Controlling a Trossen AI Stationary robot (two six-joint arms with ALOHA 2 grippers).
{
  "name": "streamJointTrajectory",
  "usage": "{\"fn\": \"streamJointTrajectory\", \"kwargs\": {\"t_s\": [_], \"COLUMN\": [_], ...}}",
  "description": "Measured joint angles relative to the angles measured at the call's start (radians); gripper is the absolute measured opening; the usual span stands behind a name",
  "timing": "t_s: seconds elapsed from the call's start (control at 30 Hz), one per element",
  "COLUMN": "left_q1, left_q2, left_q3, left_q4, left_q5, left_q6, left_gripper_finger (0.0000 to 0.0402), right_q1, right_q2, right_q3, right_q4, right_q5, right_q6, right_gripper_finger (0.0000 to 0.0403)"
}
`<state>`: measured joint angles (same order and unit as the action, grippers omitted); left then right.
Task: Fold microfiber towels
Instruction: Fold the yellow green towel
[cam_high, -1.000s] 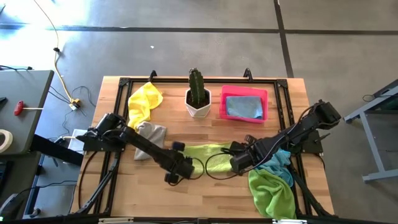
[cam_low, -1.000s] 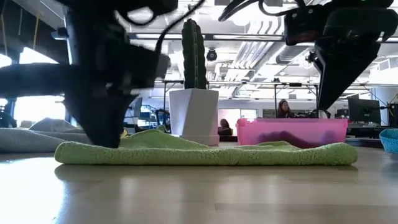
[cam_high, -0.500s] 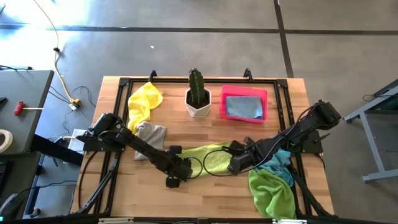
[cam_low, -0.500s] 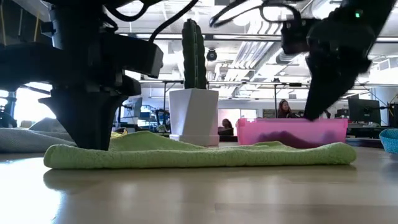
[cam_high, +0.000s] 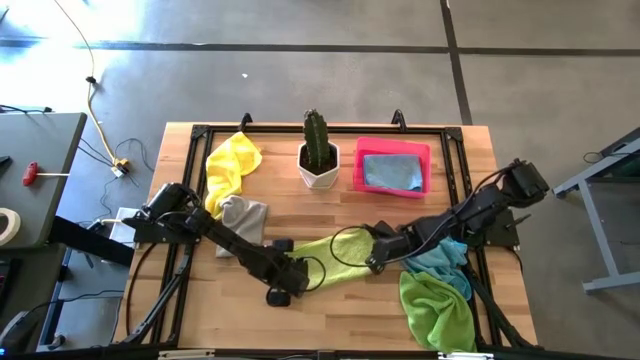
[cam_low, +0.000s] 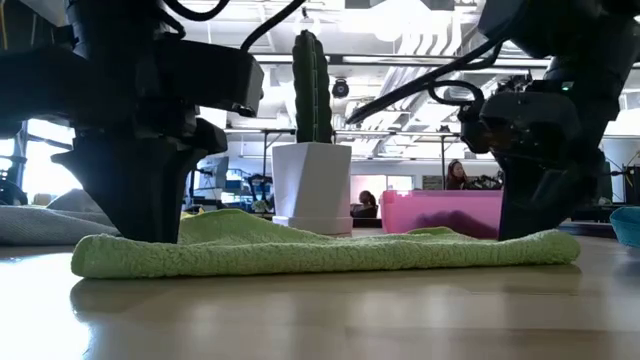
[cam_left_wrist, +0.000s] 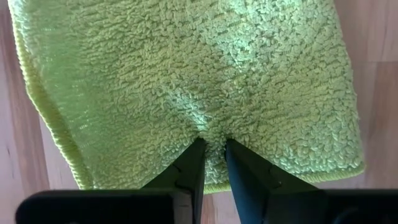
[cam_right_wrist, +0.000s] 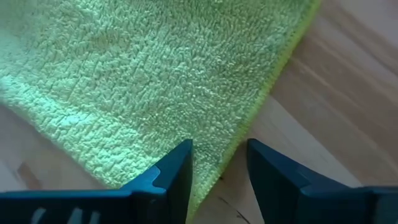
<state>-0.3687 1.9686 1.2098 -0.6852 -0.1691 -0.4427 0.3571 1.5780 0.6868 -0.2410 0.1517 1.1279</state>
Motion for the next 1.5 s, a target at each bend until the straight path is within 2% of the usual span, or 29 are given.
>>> {"fn": "streamJointTrajectory", "kwargs": {"t_s": [0.17,0.37,0.77,0.9,1.13,1.5], "left_q1": [0.0,0.0,0.001,0.001,0.001,0.001], "left_q2": [0.0,0.0,0.002,0.001,0.002,-0.007], "left_q3": [0.0,0.0,0.0,0.0,0.0,0.006], "left_q4": [0.001,0.002,0.016,0.028,0.031,0.027], "left_q5": [-0.012,-0.015,-0.025,-0.027,-0.026,-0.027], "left_q6": [0.0,0.0,0.034,0.04,0.053,0.088], "left_gripper_finger": [0.006,0.006,0.006,0.006,0.006,0.006], "right_q1": [-0.031,-0.07,-0.054,-0.05,-0.051,-0.051], "right_q2": [0.0,0.002,0.019,0.067,0.083,0.073], "right_q3": [0.0,0.003,0.0,-0.001,0.003,0.003], "right_q4": [0.018,0.031,0.185,0.244,0.211,0.123], "right_q5": [-0.029,-0.037,0.001,-0.005,-0.007,0.003], "right_q6": [-0.048,0.006,0.045,0.017,0.016,-0.026], "right_gripper_finger": [0.0185,0.0222,0.0208,0.0195,0.0159,0.0008]}}
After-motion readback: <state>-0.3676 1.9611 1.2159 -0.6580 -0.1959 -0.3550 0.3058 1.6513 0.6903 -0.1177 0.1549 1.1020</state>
